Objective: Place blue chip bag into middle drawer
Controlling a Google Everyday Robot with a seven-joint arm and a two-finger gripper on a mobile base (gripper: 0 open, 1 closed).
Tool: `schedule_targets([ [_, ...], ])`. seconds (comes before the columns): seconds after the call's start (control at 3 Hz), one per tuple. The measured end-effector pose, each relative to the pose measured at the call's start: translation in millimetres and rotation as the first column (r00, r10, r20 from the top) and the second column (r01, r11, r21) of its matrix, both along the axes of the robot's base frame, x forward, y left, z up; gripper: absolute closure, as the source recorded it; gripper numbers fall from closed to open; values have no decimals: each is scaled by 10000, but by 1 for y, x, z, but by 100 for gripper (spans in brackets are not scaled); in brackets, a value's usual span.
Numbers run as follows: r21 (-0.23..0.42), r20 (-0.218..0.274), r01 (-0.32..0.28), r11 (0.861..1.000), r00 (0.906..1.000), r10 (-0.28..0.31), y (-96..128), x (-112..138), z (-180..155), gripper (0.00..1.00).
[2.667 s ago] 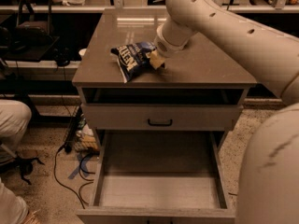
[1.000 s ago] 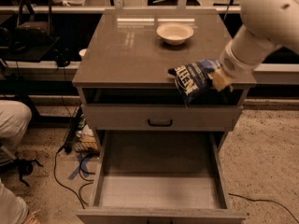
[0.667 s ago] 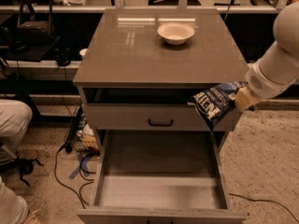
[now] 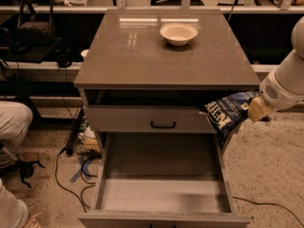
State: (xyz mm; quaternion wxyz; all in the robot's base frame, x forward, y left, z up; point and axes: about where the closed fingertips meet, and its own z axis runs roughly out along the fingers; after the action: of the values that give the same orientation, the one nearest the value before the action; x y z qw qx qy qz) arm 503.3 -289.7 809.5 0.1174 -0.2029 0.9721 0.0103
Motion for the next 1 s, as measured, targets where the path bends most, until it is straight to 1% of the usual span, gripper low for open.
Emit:
schedule_targets([
  [0.33,134,-197,-28,9999,9998,30,0,-1,-7,100],
  [0.67,910,-1194,-102,9958,9926,211,18,-19,-54,100],
  [1.0,1865,-2611,-202,9822,9628,694,58,-54,-124,100],
])
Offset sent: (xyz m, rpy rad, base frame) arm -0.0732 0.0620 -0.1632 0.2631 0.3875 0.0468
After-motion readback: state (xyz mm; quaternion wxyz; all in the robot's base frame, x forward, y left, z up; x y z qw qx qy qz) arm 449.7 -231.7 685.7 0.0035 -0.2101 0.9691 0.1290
